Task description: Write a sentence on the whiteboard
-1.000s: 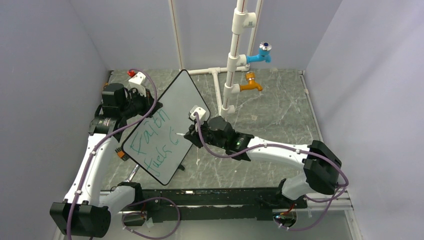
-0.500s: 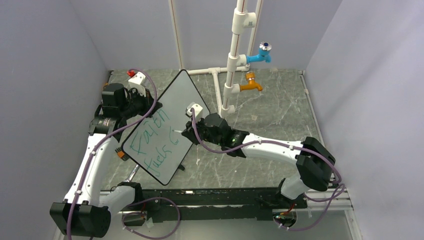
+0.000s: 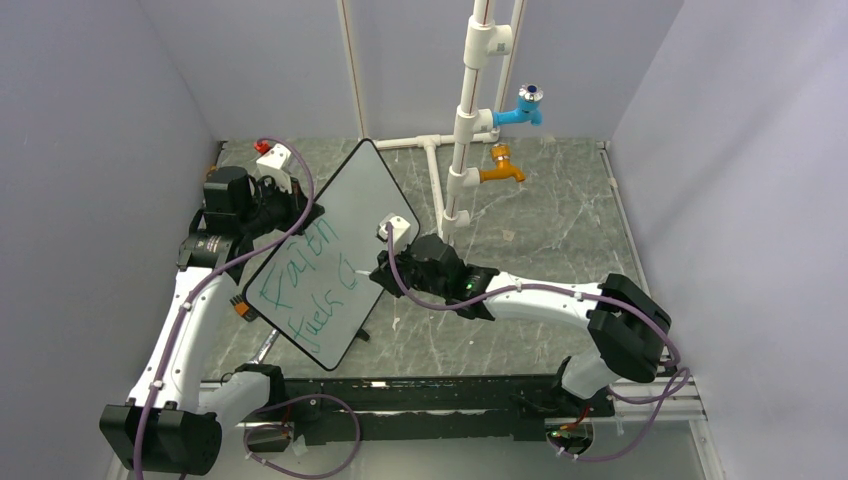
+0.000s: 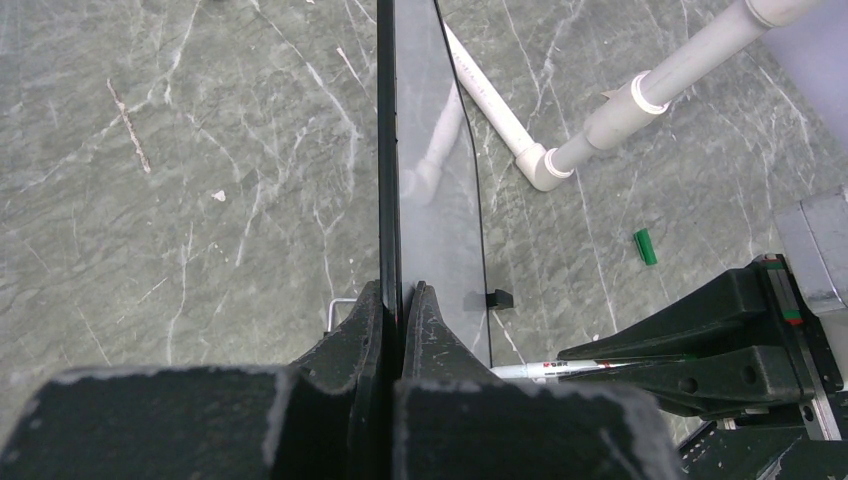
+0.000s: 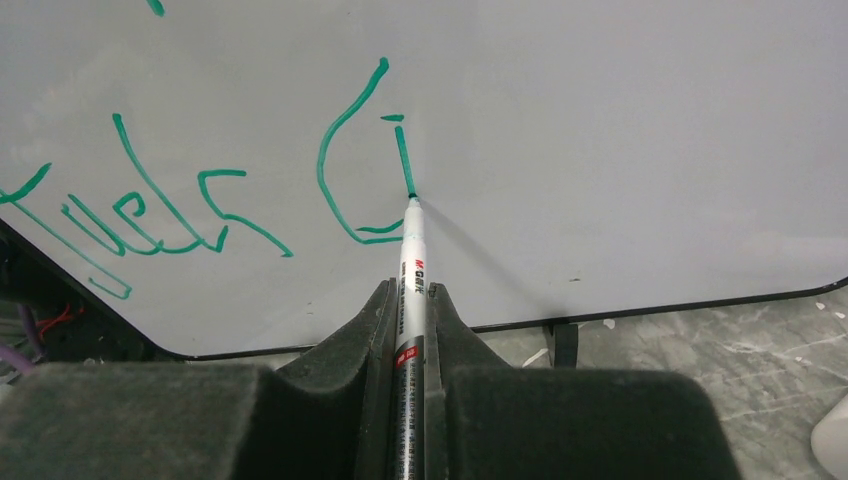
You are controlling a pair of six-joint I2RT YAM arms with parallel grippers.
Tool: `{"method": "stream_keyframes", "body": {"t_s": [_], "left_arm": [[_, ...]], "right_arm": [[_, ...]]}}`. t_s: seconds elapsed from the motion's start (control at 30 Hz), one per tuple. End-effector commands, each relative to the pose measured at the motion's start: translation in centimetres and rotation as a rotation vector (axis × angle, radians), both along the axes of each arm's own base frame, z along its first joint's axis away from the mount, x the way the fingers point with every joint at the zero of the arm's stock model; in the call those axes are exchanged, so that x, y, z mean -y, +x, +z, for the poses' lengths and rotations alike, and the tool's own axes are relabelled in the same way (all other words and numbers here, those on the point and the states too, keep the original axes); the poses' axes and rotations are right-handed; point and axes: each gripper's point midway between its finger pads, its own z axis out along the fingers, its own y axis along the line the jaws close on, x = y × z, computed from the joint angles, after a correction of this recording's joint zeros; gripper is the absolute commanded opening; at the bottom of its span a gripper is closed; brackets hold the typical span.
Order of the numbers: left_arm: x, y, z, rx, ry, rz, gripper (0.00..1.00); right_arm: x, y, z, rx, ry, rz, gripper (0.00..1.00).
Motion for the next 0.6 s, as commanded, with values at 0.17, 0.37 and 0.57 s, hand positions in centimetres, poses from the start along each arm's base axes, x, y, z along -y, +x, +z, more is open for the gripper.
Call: {"method": "stream_keyframes", "body": {"t_s": [0.17, 0.37, 0.57], "left_arm": [[-1.5, -1.0, -3.9, -0.081, 0.145, -0.001, 0.00], [-1.5, -1.0, -3.9, -0.080, 0.144, -0.001, 0.00], [-1.4, -1.0, -3.9, -0.079, 0.142, -0.005, 0.00]], "right_arm": [[0.1, 2.0, 2.3, 0.068, 0.022, -0.081, 0.00], [-0.5, 2.9, 4.3, 0.110, 0.034, -0.086, 0.00], [-1.3, 3.0, 5.1, 0.111, 0.050, -0.071, 0.00]]}}
